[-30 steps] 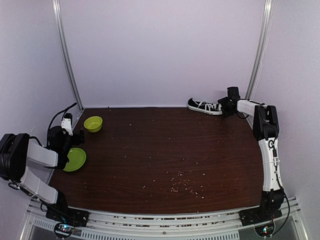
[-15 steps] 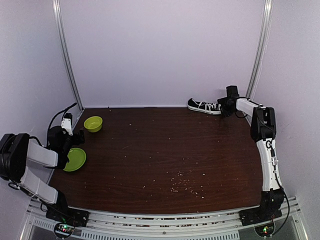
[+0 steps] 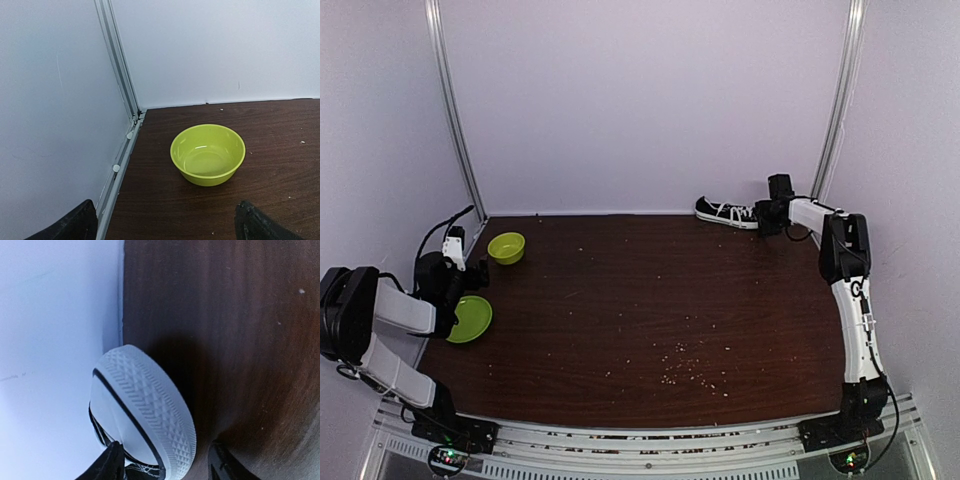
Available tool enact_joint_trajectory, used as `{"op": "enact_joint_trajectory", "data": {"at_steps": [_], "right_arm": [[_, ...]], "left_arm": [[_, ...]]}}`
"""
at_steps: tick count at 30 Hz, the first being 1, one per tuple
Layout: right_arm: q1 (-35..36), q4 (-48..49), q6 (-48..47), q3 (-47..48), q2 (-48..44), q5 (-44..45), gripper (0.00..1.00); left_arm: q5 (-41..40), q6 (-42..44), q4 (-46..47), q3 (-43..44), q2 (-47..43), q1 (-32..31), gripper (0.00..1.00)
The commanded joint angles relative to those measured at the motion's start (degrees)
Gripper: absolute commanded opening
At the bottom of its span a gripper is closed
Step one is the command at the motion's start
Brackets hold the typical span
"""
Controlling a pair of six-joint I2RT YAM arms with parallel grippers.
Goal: Tie the shoes
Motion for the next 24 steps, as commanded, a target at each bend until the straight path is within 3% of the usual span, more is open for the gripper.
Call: {"op": "enact_joint_trajectory", "data": {"at_steps": [1, 6, 9, 15, 24], "right_arm": [[0.38, -0.40, 5.28, 2.41, 2.04, 0.83, 0.50], [0.49, 5.31, 4.97, -0.28, 1.68, -0.28, 0.24], [0.70, 10.25, 3.83, -6.20, -1.93, 0.04, 0.01], [0.80, 17.44, -2.78, -22.30, -13.40, -1.27, 0.00], [1.73, 22.15, -17.86, -52.66, -36.85, -11.53, 0.00]], "left_arm": [[0.54, 0.63, 3.43, -0.04, -0.44, 0.29, 0.98], [0.54, 0.63, 3.43, -0.04, -0.44, 0.25, 0.98], [0.54, 0.63, 3.43, -0.03, -0.43, 0.30, 0.98], [0.56, 0.63, 3.39, 0.01, -0.46, 0.29, 0.98], [0.52, 0.63, 3.39, -0.03, -0.48, 0.24, 0.98]]}}
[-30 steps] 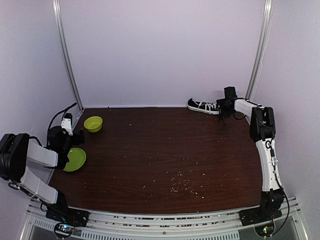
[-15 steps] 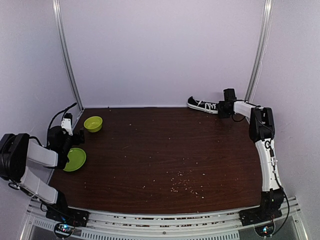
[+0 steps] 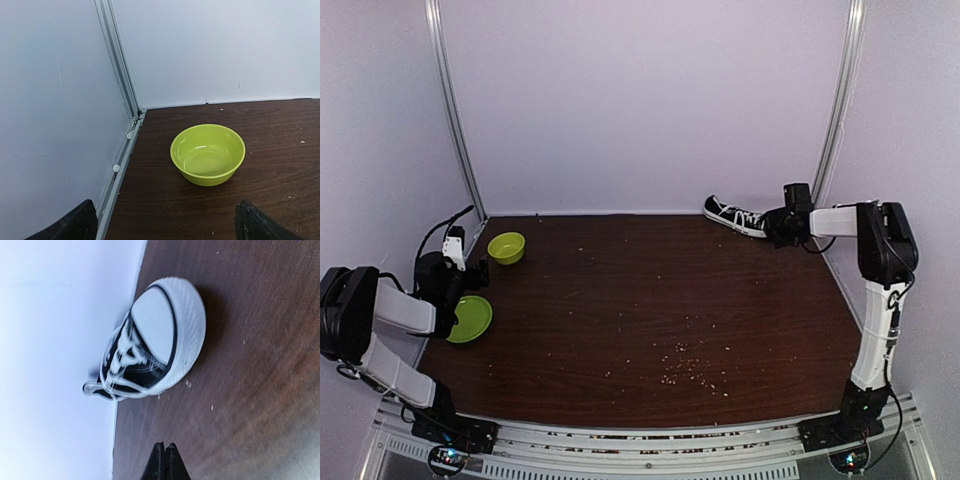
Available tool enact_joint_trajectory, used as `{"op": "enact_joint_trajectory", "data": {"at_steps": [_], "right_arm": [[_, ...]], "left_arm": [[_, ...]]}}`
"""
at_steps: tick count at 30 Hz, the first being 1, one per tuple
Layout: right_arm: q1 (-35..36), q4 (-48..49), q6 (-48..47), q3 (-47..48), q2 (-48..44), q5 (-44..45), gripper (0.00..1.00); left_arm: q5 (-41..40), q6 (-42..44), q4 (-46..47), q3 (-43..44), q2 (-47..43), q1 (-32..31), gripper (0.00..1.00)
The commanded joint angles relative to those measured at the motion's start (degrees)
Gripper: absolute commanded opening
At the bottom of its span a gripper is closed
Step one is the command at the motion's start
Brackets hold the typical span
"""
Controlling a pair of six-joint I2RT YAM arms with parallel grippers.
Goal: Tie the shoes
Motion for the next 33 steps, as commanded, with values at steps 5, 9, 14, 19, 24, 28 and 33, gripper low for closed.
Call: {"op": "enact_joint_trajectory", "data": {"at_steps": [5, 9, 14, 19, 24, 28, 33], "right_arm": [[2.07, -2.81, -19.05, -23.12, -22.89, -8.55, 0.00], [1.62, -6.93, -27.58, -25.21, -27.08, -4.58, 0.11], [1.64, -8.56, -27.20, -18.49, -20.57, -6.84, 0.36], [2.13, -0.57, -18.23, -8.55, -9.58, -12.11, 0.56], [2.25, 3.48, -8.43, 3.04, 0.52, -11.78, 0.65], [2.57, 6.70, -0.42, 11.02, 8.01, -11.12, 0.69], [3.08, 6.17, 7.26, 22.21, 16.61, -8.10, 0.68]], "left_arm": [[0.55, 0.63, 3.39, 0.01, -0.44, 0.26, 0.98], [0.53, 0.62, 3.43, 0.01, -0.43, 0.24, 0.98], [0.56, 0.63, 3.43, -0.04, -0.45, 0.33, 0.98], [0.61, 0.63, 3.43, -0.01, -0.44, 0.22, 0.98], [0.56, 0.63, 3.43, -0.03, -0.43, 0.29, 0.98], [0.59, 0.62, 3.42, -0.02, -0.43, 0.27, 0.98], [0.56, 0.63, 3.42, -0.01, -0.41, 0.29, 0.98]]}}
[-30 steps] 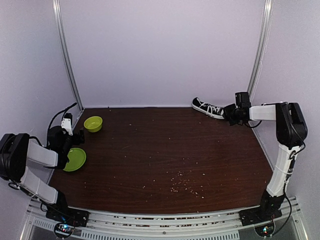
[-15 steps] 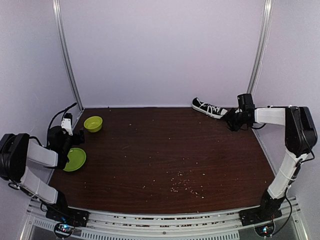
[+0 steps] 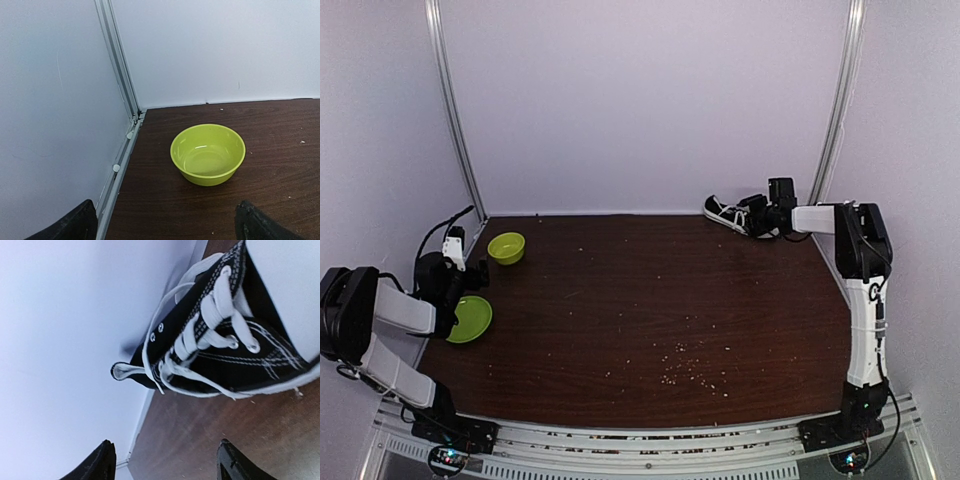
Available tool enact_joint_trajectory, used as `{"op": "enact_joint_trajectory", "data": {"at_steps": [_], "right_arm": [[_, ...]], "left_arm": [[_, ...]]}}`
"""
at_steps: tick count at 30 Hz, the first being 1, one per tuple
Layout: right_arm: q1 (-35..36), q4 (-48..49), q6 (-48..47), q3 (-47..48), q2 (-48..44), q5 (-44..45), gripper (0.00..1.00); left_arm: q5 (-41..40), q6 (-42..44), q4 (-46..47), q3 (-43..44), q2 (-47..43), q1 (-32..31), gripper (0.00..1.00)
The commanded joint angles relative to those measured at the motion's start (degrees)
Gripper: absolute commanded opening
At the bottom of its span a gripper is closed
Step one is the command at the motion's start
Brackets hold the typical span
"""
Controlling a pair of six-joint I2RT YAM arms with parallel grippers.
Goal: Tie the shoes
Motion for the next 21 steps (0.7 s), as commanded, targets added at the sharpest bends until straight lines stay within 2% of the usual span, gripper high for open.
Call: {"op": "enact_joint_trajectory", "data": {"at_steps": [1, 13, 16, 21], "right_arm": [[0.89, 1.07, 10.06, 8.97, 6.27, 3.19, 0.67], [1.25, -1.68, 21.73, 22.44, 16.37, 10.36, 0.50], [1.25, 0.05, 24.46, 23.21, 17.92, 11.19, 0.47], [1.45, -3.94, 25.15, 21.62, 17.26, 13.13, 0.47]], "left_arm": [[0.54, 0.62, 3.43, 0.01, -0.43, 0.24, 0.98], [0.54, 0.63, 3.42, -0.02, -0.44, 0.29, 0.98], [0.58, 0.64, 3.43, -0.02, -0.43, 0.29, 0.98], [0.53, 0.59, 3.43, -0.02, -0.44, 0.29, 0.98]]}}
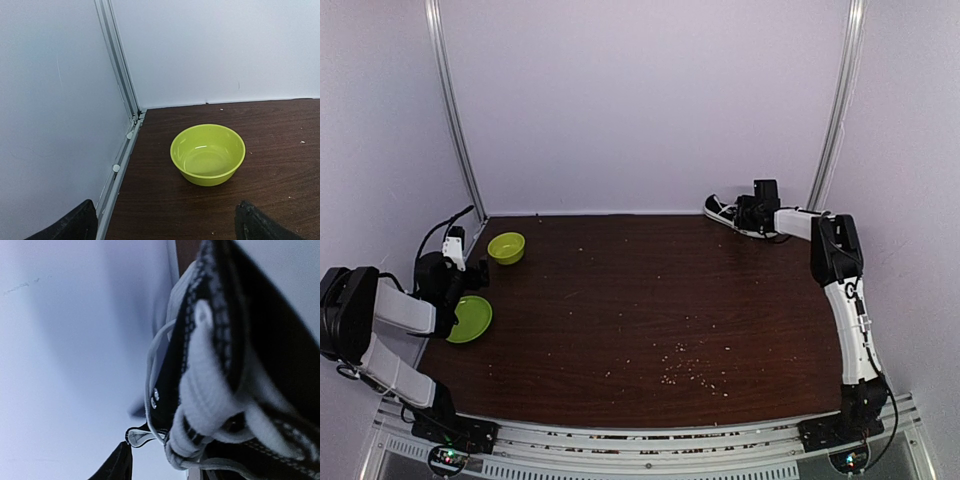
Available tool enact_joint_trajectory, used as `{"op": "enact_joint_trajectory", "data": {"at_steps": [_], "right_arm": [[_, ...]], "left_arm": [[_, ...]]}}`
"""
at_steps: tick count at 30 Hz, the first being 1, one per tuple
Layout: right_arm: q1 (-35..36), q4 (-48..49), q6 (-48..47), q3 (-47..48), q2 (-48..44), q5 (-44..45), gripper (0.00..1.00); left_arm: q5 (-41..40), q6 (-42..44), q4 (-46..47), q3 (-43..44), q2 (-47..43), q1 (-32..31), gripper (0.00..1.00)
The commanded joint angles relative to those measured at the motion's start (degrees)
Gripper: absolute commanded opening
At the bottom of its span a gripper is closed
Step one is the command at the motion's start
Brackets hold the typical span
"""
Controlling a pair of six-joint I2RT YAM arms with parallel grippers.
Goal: Tie the shoes
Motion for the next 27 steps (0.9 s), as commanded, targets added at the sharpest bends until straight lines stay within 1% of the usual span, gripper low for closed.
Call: {"op": "enact_joint_trajectory", "data": {"at_steps": [1, 3, 5, 7, 8, 9, 13, 17, 18, 22, 27], "right_arm": [[0.61, -1.66, 3.25, -2.48, -0.58, 4.15, 0.47], [0.98, 0.89, 6.35, -7.30, -2.07, 5.26, 0.45], [1.18, 1.95, 7.70, -8.70, -2.14, 5.73, 0.35], [1.19, 2.22, 7.44, -7.40, -1.26, 5.37, 0.20], [1.15, 2.18, 6.97, -6.58, -0.90, 4.96, 0.08], [1.18, 2.51, 6.59, -5.99, -0.75, 4.76, 0.00], [1.10, 5.54, 2.76, -7.05, -3.10, 4.43, 0.00], [1.10, 8.36, -5.39, -11.15, -9.56, 3.23, 0.00], [0.99, 10.88, -7.23, -12.63, -11.37, 2.40, 0.00], [0.42, 16.91, -12.86, -20.73, -20.01, -2.92, 0.00], [0.79, 17.96, -21.00, -34.32, -33.00, -10.04, 0.00]], "left_arm": [[0.56, 0.58, 3.43, -0.02, -0.48, 0.25, 0.98], [0.56, 0.63, 3.39, 0.03, -0.43, 0.25, 0.98], [0.56, 0.63, 3.38, -0.02, -0.47, 0.24, 0.98], [0.54, 0.63, 3.43, -0.02, -0.43, 0.28, 0.98], [0.58, 0.63, 3.43, -0.02, -0.44, 0.29, 0.98], [0.59, 0.63, 3.43, -0.02, -0.44, 0.29, 0.98], [0.52, 0.62, 3.42, -0.02, -0.50, 0.29, 0.98], [0.56, 0.63, 3.43, -0.02, -0.46, 0.29, 0.98], [0.55, 0.59, 3.39, 0.03, -0.48, 0.28, 0.98], [0.58, 0.63, 3.39, -0.02, -0.44, 0.24, 0.98], [0.58, 0.62, 3.38, -0.02, -0.43, 0.27, 0.98]]}}
